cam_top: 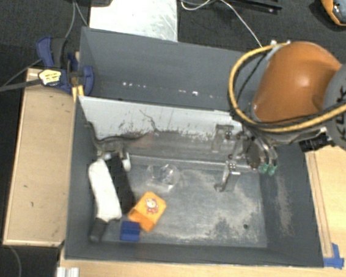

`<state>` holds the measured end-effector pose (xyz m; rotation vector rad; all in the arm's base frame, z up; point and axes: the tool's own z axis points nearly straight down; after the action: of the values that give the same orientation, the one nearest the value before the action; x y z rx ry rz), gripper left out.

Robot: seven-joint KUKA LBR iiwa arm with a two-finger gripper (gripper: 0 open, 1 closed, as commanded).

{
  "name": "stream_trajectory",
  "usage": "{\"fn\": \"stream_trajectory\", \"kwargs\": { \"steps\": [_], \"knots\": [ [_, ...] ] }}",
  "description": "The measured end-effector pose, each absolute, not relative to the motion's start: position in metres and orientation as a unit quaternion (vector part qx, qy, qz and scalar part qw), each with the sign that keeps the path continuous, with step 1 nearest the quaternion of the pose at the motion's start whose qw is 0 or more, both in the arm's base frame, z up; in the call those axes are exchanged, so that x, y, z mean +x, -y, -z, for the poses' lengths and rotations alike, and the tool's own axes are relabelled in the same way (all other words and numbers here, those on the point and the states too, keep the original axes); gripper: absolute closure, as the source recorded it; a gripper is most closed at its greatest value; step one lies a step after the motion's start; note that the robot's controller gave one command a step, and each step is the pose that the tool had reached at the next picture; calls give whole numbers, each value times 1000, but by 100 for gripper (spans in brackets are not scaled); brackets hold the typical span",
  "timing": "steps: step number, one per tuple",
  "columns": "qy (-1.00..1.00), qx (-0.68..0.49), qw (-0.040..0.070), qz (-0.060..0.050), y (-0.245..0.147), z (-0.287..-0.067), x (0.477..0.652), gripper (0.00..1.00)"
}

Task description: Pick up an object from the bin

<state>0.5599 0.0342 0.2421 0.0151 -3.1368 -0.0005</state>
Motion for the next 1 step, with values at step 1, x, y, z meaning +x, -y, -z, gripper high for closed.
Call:
{"fn": "stream_trajectory", "kwargs": {
  "steps": [1],
  "knots": [
    [1000, 4, -2, 0, -34, -247, 561, 0]
  ]
}}
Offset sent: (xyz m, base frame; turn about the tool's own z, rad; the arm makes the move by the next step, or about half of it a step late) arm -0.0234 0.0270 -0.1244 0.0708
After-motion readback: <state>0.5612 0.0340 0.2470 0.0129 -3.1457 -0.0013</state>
